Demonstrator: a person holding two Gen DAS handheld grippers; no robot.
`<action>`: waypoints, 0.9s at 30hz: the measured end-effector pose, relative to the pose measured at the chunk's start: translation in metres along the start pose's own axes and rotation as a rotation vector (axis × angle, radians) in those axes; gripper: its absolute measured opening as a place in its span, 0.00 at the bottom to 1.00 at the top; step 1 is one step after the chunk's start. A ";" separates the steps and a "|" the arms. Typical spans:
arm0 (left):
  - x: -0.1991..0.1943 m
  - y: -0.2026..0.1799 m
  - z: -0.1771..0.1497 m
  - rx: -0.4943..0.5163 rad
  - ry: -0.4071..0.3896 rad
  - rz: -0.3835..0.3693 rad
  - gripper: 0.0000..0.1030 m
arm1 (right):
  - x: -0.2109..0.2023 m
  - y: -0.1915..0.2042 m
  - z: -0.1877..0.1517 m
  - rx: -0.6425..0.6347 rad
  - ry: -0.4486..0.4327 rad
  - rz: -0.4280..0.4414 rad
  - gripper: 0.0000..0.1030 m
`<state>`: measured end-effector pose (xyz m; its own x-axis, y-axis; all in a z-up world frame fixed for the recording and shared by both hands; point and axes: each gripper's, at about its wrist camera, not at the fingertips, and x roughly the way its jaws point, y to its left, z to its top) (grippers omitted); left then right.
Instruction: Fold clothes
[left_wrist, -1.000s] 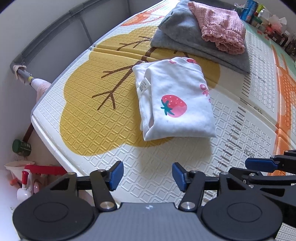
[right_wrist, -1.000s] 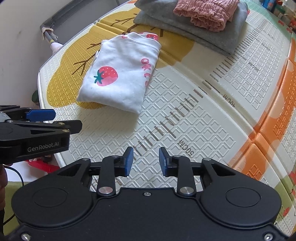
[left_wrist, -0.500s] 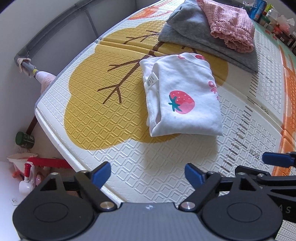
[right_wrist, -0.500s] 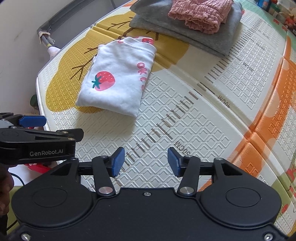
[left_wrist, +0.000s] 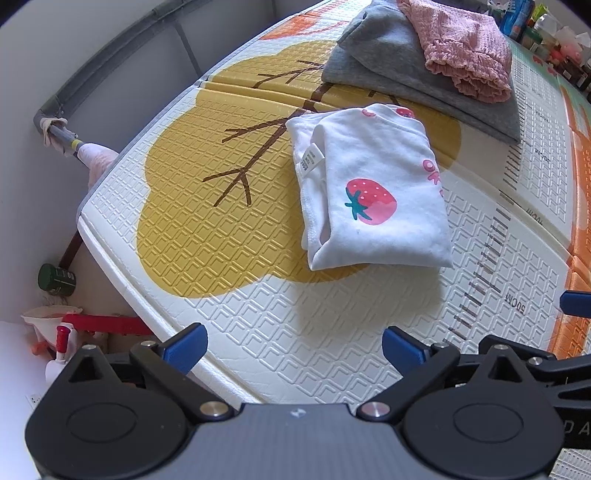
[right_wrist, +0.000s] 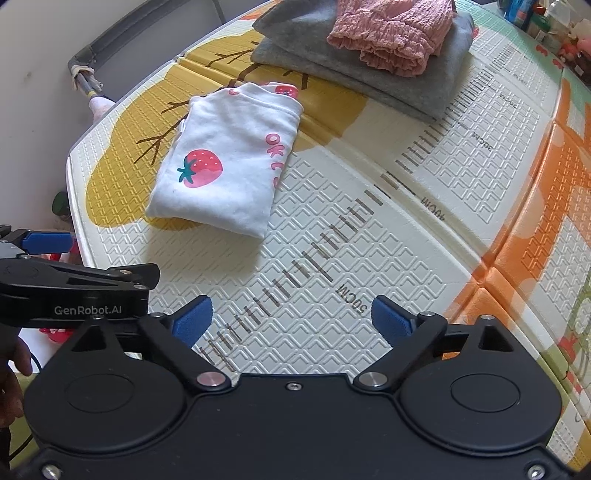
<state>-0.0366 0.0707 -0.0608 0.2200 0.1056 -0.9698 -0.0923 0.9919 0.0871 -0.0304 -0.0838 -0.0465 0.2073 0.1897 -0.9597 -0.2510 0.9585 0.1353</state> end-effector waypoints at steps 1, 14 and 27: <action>0.000 0.000 -0.001 0.000 -0.004 0.000 1.00 | 0.000 0.000 0.000 0.001 0.001 -0.001 0.94; -0.007 0.000 -0.003 -0.004 -0.052 0.021 1.00 | -0.004 0.001 -0.003 -0.010 -0.004 -0.012 0.97; -0.009 0.009 -0.001 -0.101 -0.086 0.028 1.00 | -0.011 -0.002 -0.001 0.003 -0.023 -0.017 0.97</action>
<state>-0.0407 0.0784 -0.0520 0.2983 0.1427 -0.9438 -0.1957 0.9769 0.0858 -0.0326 -0.0882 -0.0364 0.2334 0.1785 -0.9558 -0.2444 0.9622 0.1201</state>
